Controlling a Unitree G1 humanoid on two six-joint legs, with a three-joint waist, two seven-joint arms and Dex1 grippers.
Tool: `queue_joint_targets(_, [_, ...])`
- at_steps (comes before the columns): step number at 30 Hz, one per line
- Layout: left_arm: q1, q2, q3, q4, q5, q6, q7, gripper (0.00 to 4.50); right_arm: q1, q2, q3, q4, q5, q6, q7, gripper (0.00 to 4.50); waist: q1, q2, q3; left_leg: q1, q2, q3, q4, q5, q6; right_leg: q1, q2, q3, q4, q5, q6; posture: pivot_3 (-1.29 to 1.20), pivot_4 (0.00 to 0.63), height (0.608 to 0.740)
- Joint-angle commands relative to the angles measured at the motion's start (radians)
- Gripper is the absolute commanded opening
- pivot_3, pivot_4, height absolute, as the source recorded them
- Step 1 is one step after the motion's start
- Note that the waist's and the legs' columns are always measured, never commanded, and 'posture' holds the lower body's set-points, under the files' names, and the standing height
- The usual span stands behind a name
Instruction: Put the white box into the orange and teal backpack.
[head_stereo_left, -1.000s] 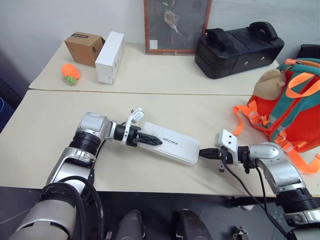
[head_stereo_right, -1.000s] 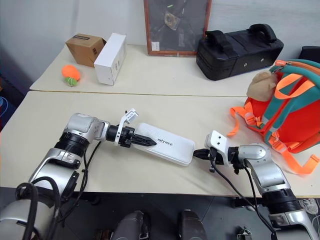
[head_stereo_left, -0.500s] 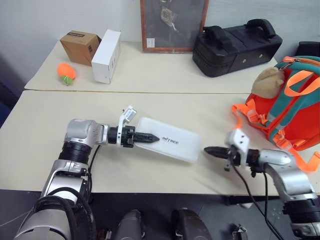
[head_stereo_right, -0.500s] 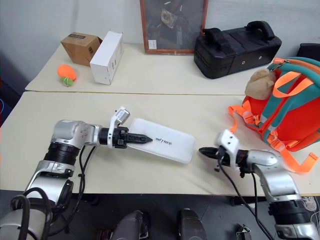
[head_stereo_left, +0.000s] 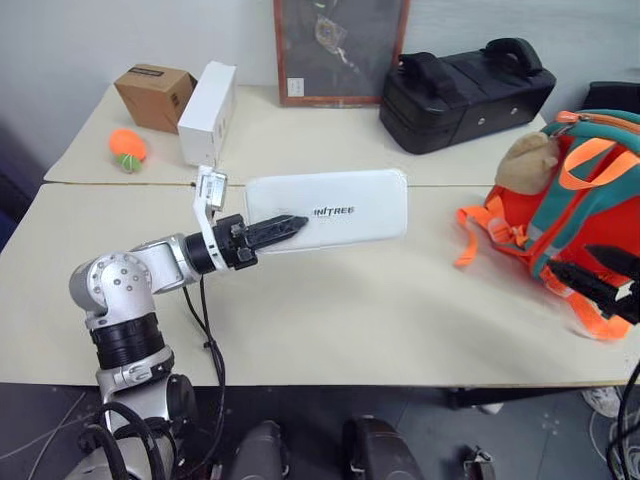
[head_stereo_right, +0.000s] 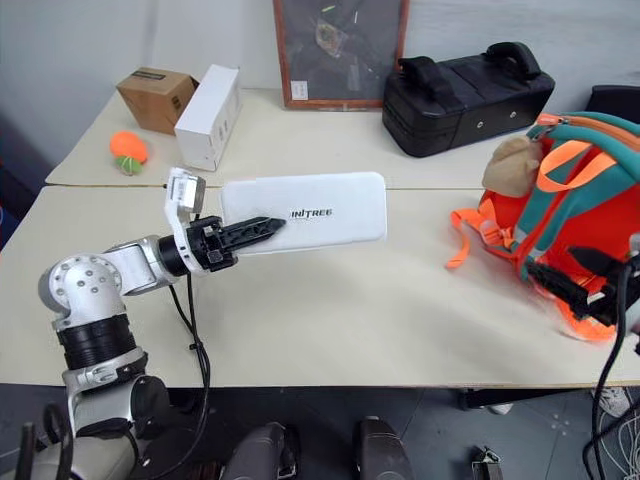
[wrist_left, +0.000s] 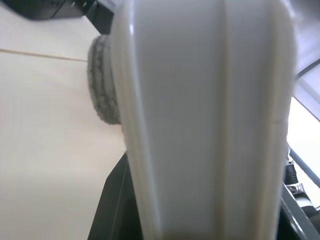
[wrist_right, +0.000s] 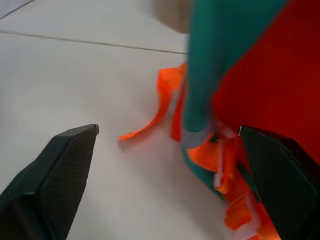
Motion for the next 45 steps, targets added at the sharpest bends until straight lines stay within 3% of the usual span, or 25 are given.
queue_joint_targets(1, [0.013,-0.016,0.045,-0.073,-0.071,-0.024,0.06,1.35,-0.077,-0.002,0.032,0.077,-0.029,-0.055,-0.041,4.44,-0.001,0.0,0.0,0.0,0.0,0.001,0.0,0.0,0.0,0.0,0.0,0.001,0.0,0.0,0.0,0.0,0.15,0.74])
queue_joint_targets(8, [0.04,0.006,0.038,-0.11,-0.136,-0.049,0.123,1.35,-0.32,0.066,0.173,0.231,-0.035,-0.078,-0.06,4.44,-0.003,0.0,0.0,0.0,0.001,0.003,0.001,0.001,-0.001,-0.001,0.001,0.002,0.0,0.0,0.0,0.0,0.15,0.74])
queue_joint_targets(12, [0.032,0.028,0.033,-0.086,-0.152,-0.076,0.144,1.35,-0.474,0.134,0.265,0.359,-0.119,-0.183,-0.13,4.44,-0.004,0.0,0.0,0.0,0.001,0.003,0.001,0.001,-0.001,-0.001,0.001,0.002,0.0,0.0,0.0,0.0,0.15,0.74])
queue_joint_targets(13, [0.031,0.032,0.026,-0.082,-0.153,-0.085,0.149,1.35,-0.512,0.155,0.276,0.401,-0.144,-0.227,-0.158,4.27,-0.003,0.0,0.0,0.0,0.0,0.004,0.001,0.001,-0.001,-0.001,0.001,0.002,0.0,0.0,0.0,0.0,0.15,0.74])
queue_joint_targets(16, [0.027,0.039,0.015,-0.077,-0.162,-0.101,0.165,1.35,-0.563,0.184,0.281,0.462,-0.16,-0.285,-0.173,3.52,-0.003,0.0,0.0,0.0,0.0,0.004,0.001,0.001,-0.001,-0.002,0.001,0.002,0.0,0.0,0.0,0.0,0.15,0.74])
queue_joint_targets(26, [0.01,0.072,0.025,-0.051,-0.172,-0.184,0.242,1.35,-0.532,0.178,0.308,0.343,-0.078,-0.248,-0.017,0.02,-0.003,0.0,0.0,0.0,0.001,0.004,0.001,0.001,-0.001,-0.002,0.001,0.002,0.0,0.0,0.0,0.0,0.15,0.74])
queue_joint_targets(35, [-0.042,0.229,-0.104,0.012,-0.031,-0.415,0.12,1.35,-0.505,0.05,0.405,-0.038,0.261,0.108,0.343,0.01,-0.004,0.002,0.001,0.0,0.003,0.004,-0.001,0.001,-0.003,-0.003,0.003,0.002,-0.001,0.0,0.0,0.0,0.15,0.74])
queue_joint_targets(40, [-0.108,0.298,-0.143,0.034,-0.015,-0.486,0.041,1.35,-0.559,-0.025,0.444,-0.124,0.407,0.243,0.478,0.01,-0.002,0.001,0.002,-0.001,0.003,0.003,-0.001,0.0,-0.002,-0.003,0.002,0.002,-0.002,0.0,-0.001,0.0,0.15,0.74])
queue_joint_targets(45, [-0.15,0.315,-0.144,0.014,-0.051,-0.488,0.018,1.35,-0.602,-0.05,0.447,-0.136,0.511,0.332,0.523,0.01,0.0,0.001,0.002,-0.002,0.002,0.003,-0.001,-0.001,0.0,-0.003,0.0,0.001,-0.002,0.0,-0.001,0.0,0.15,0.74])
